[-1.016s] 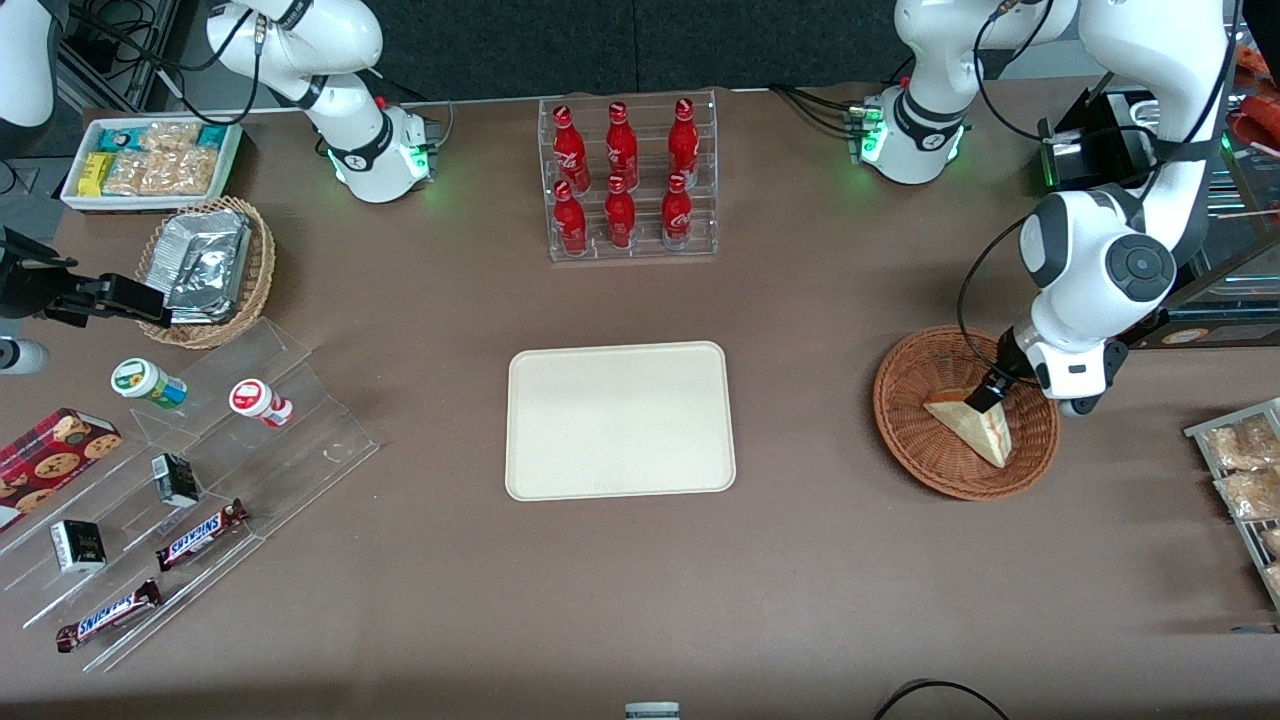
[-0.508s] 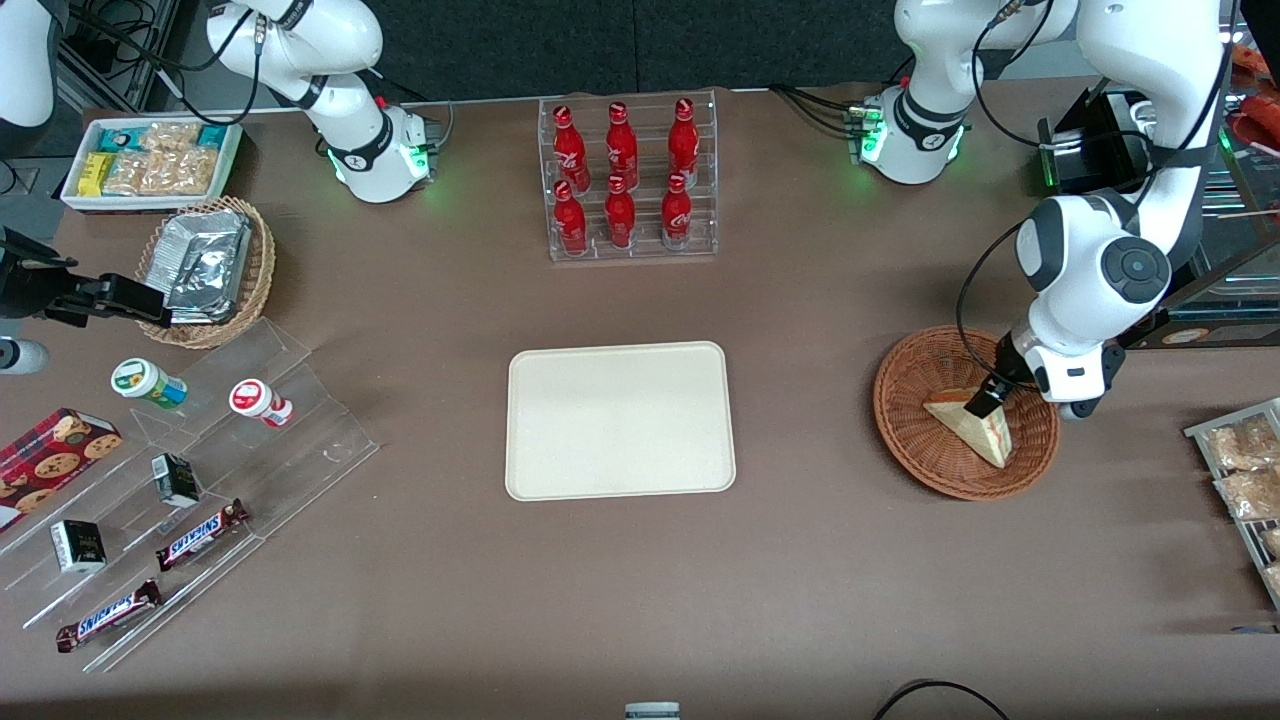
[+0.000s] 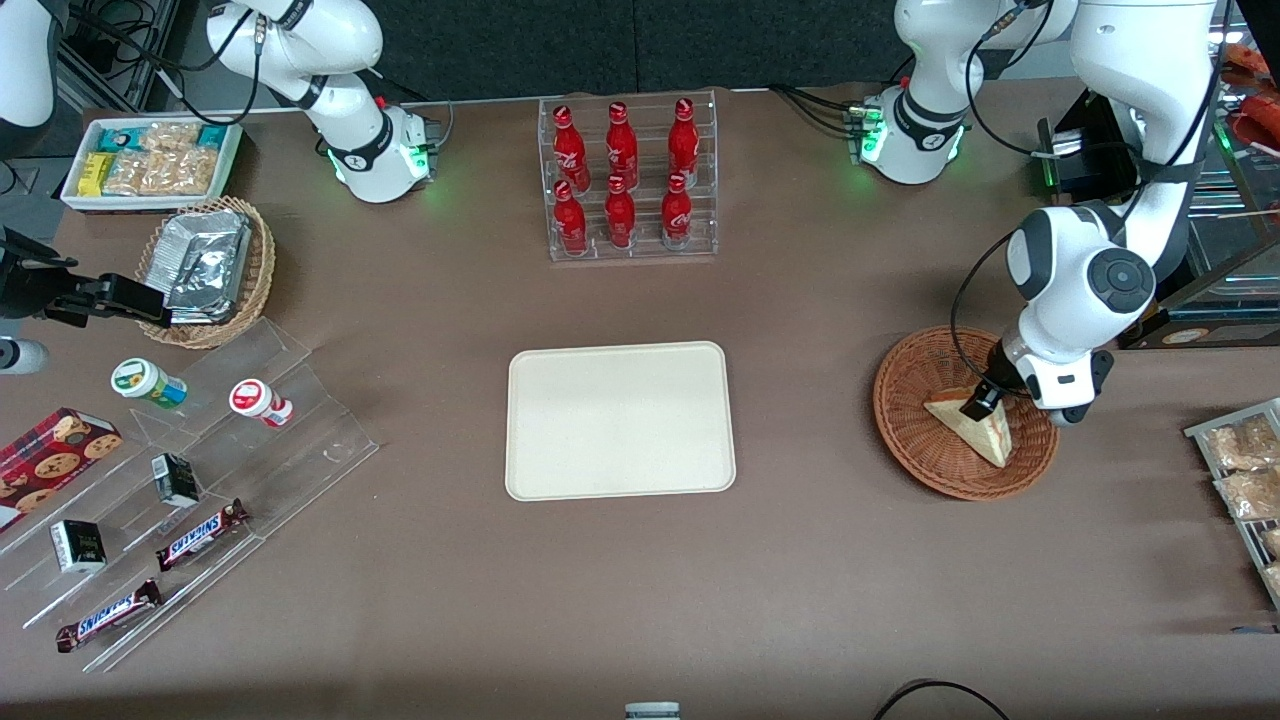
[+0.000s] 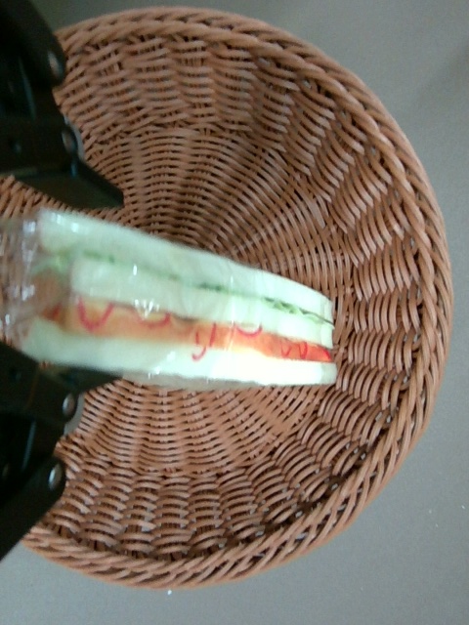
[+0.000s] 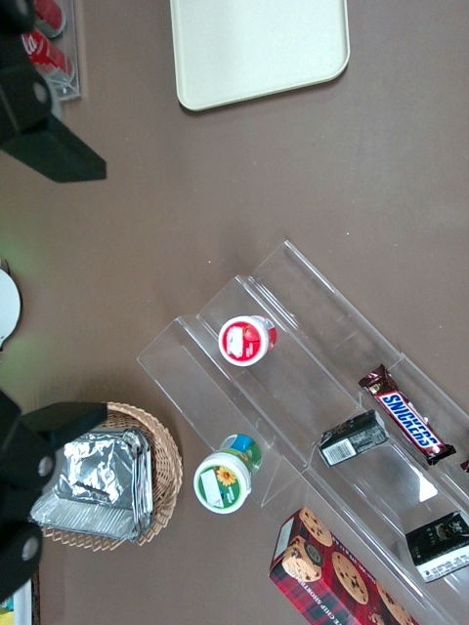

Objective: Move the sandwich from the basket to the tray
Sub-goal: 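Lower the left gripper and close it on the wrapped sandwich, then lift the sandwich and carry it with the left gripper over the tray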

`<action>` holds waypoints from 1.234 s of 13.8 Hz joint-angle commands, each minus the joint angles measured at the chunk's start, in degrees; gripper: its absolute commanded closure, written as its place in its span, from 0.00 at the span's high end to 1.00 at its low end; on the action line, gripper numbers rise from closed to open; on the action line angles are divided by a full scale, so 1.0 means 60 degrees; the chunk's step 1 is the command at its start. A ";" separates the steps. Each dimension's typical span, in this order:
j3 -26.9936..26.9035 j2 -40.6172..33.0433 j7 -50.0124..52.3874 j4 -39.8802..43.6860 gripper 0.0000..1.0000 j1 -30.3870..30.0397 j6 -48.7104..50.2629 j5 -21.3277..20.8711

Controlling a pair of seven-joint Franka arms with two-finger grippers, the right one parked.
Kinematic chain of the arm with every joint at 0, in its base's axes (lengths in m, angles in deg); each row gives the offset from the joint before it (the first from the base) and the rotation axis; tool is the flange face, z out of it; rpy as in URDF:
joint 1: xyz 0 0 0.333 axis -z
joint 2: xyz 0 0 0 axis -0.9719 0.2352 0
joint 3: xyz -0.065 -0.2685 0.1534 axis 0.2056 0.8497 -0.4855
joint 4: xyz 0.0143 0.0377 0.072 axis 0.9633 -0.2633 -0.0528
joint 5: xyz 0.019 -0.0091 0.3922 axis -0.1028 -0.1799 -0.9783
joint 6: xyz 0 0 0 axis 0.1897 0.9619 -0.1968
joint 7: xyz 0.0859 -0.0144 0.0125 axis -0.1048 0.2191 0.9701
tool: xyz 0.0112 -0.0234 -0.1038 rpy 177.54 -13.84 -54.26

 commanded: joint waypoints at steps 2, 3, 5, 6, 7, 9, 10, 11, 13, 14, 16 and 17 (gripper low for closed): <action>0.0173 0.0088 0.0212 0.0678 0.00 0.0052 0.0268 0.0024; 0.0261 0.0029 0.0197 0.0955 0.00 0.0052 0.0806 -0.0005; 0.0495 -0.0001 0.0183 0.1818 0.00 0.0052 0.2211 -0.0137; 0.0598 -0.0059 0.0124 0.2113 0.00 0.0052 0.2711 -0.0181; 0.0759 -0.0147 0.0095 0.2333 0.00 0.0052 0.3108 -0.0312; 0.1329 -0.0279 0.0109 0.2787 0.00 0.0081 0.3928 -0.0736; 0.1723 -0.0308 0.0196 0.3079 0.00 0.0081 0.4353 -0.0970; 0.2235 -0.0309 0.0197 0.3416 0.00 0.0081 0.4748 -0.1074; 0.3217 -0.0206 0.0212 0.3988 0.00 0.0081 0.5278 -0.1104; 0.3613 -0.0192 0.0226 0.4048 0.00 0.0081 0.5280 -0.1104; 0.4419 0.0012 0.0125 0.4267 0.00 0.0081 0.5207 -0.1104; 0.4770 0.0246 0.0080 0.4428 0.00 0.0096 0.5148 -0.1090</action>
